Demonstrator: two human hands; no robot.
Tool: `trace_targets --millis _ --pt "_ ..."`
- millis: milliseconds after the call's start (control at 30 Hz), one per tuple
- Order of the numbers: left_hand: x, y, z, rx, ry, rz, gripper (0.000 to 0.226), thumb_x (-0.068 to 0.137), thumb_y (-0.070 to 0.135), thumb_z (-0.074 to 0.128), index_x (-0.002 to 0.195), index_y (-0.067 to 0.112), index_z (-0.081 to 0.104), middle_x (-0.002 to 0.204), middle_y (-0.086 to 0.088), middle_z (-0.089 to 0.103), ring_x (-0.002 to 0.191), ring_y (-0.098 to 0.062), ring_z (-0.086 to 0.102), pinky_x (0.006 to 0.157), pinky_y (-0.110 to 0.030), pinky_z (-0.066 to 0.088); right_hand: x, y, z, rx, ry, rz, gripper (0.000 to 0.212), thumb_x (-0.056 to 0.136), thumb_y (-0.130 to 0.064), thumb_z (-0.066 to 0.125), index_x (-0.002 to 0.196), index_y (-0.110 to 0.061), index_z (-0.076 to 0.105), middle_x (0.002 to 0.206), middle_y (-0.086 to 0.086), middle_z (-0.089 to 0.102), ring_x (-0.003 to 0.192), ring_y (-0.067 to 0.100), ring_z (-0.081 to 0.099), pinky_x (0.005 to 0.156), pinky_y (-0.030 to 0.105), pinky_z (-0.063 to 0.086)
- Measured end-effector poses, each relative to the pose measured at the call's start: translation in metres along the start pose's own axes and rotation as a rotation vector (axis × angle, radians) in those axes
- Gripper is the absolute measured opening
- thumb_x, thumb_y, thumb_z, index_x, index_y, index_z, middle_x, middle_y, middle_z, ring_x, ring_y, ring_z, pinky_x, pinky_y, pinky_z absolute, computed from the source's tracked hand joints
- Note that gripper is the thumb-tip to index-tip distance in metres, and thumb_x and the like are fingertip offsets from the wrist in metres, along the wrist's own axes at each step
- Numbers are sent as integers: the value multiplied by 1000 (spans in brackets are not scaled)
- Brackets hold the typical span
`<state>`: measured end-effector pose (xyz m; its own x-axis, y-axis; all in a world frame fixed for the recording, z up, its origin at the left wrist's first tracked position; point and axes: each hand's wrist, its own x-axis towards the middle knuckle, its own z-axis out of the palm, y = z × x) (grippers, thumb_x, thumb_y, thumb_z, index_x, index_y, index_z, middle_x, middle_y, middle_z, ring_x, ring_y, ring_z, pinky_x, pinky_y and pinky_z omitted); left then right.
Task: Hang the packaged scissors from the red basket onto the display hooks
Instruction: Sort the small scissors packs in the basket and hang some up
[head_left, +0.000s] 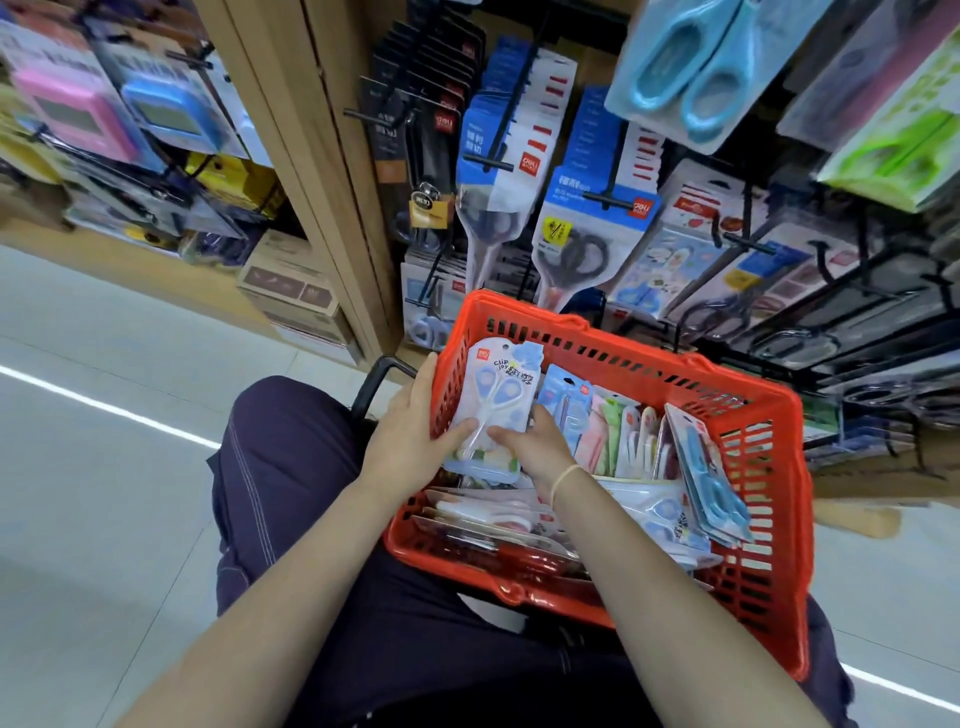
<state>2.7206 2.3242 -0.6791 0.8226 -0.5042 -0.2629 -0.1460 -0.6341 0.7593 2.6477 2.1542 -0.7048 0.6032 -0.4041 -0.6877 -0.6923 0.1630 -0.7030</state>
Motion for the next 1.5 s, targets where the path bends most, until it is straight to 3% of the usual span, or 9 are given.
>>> trace_targets --millis 267,333,400,533,667,933,1067,1267,1500 --pt "-9 25 -4 84 145 142 100 84 64 68 159 13 27 155 -11 38 143 -25 34 113 -29 25 -50 -10 -47 95 -92 -158 45 88 -8 76 128 -16 56 122 3 71 111 18 69 96 40 56" --pt "-16 49 -9 -88 163 140 83 85 59 71 153 31 33 148 7 45 139 -7 39 113 -18 27 -66 -23 -55 138 -119 -215 48 90 -8 75 132 -17 54 124 3 71 115 21 68 101 45 54" --pt "-24 78 -15 -347 84 69 65 90 36 77 133 53 32 127 28 50 113 18 52 92 -4 40 -84 -38 -59 180 -153 -289 47 91 -7 72 134 -19 54 126 4 71 117 24 67 101 45 52" --pt "-31 106 -28 -716 -176 -65 26 94 38 69 118 39 62 112 14 76 108 -5 70 83 -17 52 -120 -74 -61 244 -198 -431 46 90 -14 73 133 -18 57 127 7 70 119 30 66 101 47 52" --pt "-37 131 -54 -956 -225 -43 48 85 33 79 129 17 66 119 -7 76 108 -26 73 88 -38 57 -149 -109 -61 232 -161 -552 38 91 -17 69 128 -12 63 123 7 72 114 27 69 97 41 56" --pt "-40 175 -105 -1095 -66 127 50 82 19 77 130 11 64 116 -13 76 102 -29 74 82 -38 61 -177 -171 -53 130 106 -679 26 86 -19 79 104 -11 62 96 4 70 81 8 68 71 22 54" --pt "-37 187 -126 -1157 -21 175 55 79 21 71 131 8 61 115 -15 75 97 -28 75 72 -34 61 -187 -195 -51 121 96 -695 20 91 -20 74 103 -5 67 99 14 75 91 28 72 81 45 59" --pt "-30 189 -154 -1166 138 213 42 83 25 71 124 18 66 112 -2 78 101 -20 75 78 -33 61 -189 -229 -50 99 198 -775 3 96 -20 68 95 -19 65 101 11 74 94 32 70 87 53 55" --pt "-30 174 -168 -1193 294 181 60 74 33 80 130 20 65 119 -1 76 110 -25 73 98 -53 56 -189 -262 -43 44 310 -883 9 100 -22 61 92 -19 60 94 7 68 80 15 62 71 27 51"
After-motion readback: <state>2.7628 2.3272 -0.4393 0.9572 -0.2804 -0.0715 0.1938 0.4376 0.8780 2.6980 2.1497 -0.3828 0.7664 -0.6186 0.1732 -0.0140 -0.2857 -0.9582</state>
